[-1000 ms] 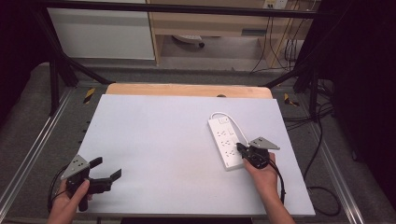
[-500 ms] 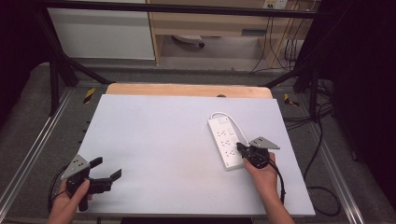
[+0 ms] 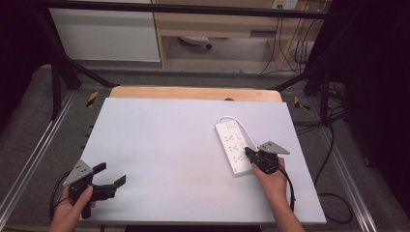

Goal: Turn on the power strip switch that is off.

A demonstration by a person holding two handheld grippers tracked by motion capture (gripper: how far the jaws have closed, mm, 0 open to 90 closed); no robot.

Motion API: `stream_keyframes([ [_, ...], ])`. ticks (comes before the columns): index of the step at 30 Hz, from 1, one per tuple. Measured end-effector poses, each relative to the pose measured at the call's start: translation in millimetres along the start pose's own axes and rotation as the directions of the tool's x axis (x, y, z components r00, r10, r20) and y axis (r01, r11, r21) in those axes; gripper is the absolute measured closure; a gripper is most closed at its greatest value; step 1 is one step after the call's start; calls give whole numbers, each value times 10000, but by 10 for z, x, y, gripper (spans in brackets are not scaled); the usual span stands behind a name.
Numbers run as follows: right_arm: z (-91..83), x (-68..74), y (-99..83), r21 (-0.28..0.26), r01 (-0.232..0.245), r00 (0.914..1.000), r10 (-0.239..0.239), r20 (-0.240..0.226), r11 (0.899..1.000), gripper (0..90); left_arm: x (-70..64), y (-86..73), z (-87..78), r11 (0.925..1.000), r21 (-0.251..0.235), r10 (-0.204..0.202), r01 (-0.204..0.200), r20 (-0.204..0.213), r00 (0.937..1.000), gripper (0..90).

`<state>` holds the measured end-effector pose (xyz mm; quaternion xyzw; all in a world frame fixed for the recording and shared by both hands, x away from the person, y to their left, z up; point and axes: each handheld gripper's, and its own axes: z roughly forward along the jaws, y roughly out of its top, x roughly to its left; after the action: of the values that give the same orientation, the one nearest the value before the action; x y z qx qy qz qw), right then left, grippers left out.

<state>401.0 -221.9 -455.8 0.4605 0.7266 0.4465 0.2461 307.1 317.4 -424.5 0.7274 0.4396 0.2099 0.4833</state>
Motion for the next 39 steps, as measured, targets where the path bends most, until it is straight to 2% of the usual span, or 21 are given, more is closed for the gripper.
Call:
stream_keyframes([
  [12,-23,-7,15,-221,-119,9999,117,-81,9997,894,1,-1,0,10000,12,3,-3,-7,10000,62],
  [20,-40,3,35,-339,-192,9994,182,-302,9992,863,1,-2,1,10000,30,25,-25,-7,10000,63],
  [39,-84,34,73,-507,-256,9990,237,-381,9984,762,1,-4,3,10000,44,12,-12,-7,10000,63],
])
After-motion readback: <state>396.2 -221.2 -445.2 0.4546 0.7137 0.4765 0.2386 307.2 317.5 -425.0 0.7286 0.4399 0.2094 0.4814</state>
